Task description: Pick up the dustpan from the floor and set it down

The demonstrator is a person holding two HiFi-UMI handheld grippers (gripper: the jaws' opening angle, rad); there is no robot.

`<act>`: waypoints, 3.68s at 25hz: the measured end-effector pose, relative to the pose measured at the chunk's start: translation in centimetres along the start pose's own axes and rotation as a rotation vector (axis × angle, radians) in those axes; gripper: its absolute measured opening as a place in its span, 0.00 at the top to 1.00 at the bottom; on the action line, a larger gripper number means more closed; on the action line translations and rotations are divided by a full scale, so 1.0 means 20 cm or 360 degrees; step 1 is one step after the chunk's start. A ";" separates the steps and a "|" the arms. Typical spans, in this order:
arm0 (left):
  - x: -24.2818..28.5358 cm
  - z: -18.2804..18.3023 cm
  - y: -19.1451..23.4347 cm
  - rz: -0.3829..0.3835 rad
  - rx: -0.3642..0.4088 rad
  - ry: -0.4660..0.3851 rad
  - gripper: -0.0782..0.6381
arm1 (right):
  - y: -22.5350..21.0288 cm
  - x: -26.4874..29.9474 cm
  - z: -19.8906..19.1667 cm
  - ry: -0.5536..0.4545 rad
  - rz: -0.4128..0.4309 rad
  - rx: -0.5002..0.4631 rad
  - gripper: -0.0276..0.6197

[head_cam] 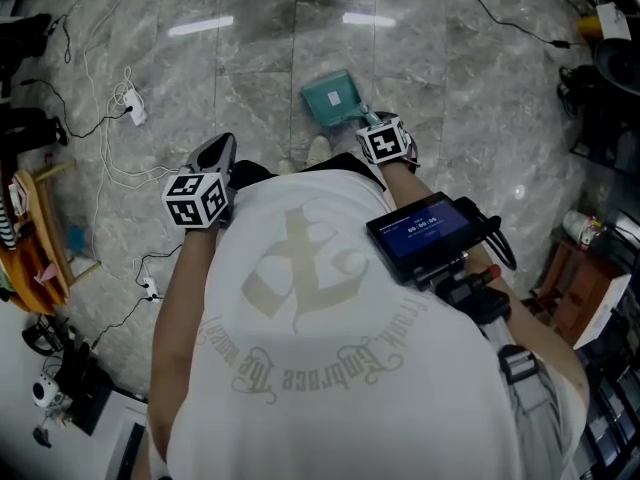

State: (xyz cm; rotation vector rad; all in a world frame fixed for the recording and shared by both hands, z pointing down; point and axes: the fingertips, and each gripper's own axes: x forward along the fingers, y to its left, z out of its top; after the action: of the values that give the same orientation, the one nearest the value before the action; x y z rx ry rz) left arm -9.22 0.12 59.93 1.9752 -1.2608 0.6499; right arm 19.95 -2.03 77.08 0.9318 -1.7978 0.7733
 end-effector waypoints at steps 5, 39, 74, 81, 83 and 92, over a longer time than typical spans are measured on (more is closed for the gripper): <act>-0.01 0.04 0.06 0.0019 -0.0010 -0.0026 0.87 | 0.01 -0.01 0.08 -0.0052 0.0039 -0.0035 0.81; 0.08 0.44 0.61 -0.0244 -0.0001 -0.0204 0.87 | 0.35 -0.35 0.89 -0.0228 0.0053 -0.0169 0.81; -0.07 0.55 0.99 -0.0273 0.0027 -0.0348 0.87 | 0.82 -0.54 1.53 -0.0366 0.0149 -0.0502 0.81; -0.07 0.53 1.02 -0.0296 0.0025 -0.0320 0.87 | 0.81 -0.51 1.51 -0.0366 0.0093 -0.0429 0.81; -0.08 0.51 1.06 -0.0286 0.0012 -0.0314 0.87 | 0.81 -0.50 1.50 -0.0366 0.0067 -0.0402 0.81; -0.11 0.44 1.12 -0.0274 -0.0041 -0.0304 0.87 | 0.78 -0.43 1.46 -0.0374 -0.0008 -0.0236 0.80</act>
State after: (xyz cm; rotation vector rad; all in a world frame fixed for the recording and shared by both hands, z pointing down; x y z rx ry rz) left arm -30.29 -11.83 59.23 2.1357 -1.1850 0.3660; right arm -4.02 -15.76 56.86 0.9595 -2.0255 0.5358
